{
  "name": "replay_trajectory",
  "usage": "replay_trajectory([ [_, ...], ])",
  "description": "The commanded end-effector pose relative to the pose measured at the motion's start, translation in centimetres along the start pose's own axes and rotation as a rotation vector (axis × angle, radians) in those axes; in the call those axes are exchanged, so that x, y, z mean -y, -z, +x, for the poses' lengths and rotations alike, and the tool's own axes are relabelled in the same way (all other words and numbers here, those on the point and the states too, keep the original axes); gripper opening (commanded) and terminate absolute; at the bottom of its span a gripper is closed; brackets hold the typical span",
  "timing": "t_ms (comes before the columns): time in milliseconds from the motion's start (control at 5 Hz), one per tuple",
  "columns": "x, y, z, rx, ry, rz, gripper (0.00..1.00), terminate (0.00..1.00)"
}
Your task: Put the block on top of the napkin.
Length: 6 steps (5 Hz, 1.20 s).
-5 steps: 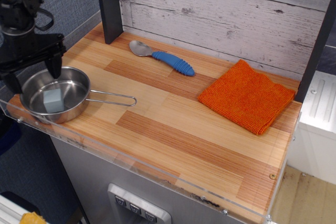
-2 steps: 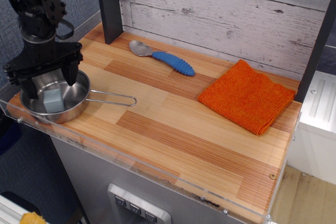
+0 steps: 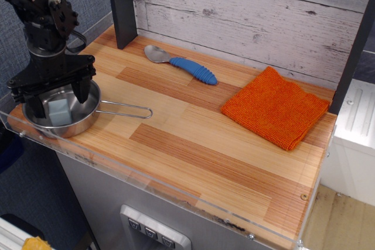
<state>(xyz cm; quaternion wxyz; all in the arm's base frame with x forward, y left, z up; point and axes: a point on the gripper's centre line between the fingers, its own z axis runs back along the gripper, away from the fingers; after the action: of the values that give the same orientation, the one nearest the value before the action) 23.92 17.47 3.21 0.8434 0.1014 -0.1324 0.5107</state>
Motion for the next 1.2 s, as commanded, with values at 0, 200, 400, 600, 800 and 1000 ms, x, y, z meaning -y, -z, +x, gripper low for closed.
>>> replay_trajectory([
  [0,0.4,0.1,-0.3,0.019,0.0,-0.019,0.0,0.0],
  [200,0.4,0.3,-0.6,0.029,-0.005,-0.021,0.0,0.0],
  [400,0.5,0.1,-0.8,0.036,-0.008,-0.027,0.0,0.0],
  [600,0.9,-0.5,-0.6,0.039,-0.012,-0.041,0.0,0.0],
  [800,1.3,-2.4,0.5,0.064,-0.042,-0.073,0.0,0.0],
  [1000,2.1,-6.1,2.0,0.118,-0.06,-0.114,0.0,0.0],
])
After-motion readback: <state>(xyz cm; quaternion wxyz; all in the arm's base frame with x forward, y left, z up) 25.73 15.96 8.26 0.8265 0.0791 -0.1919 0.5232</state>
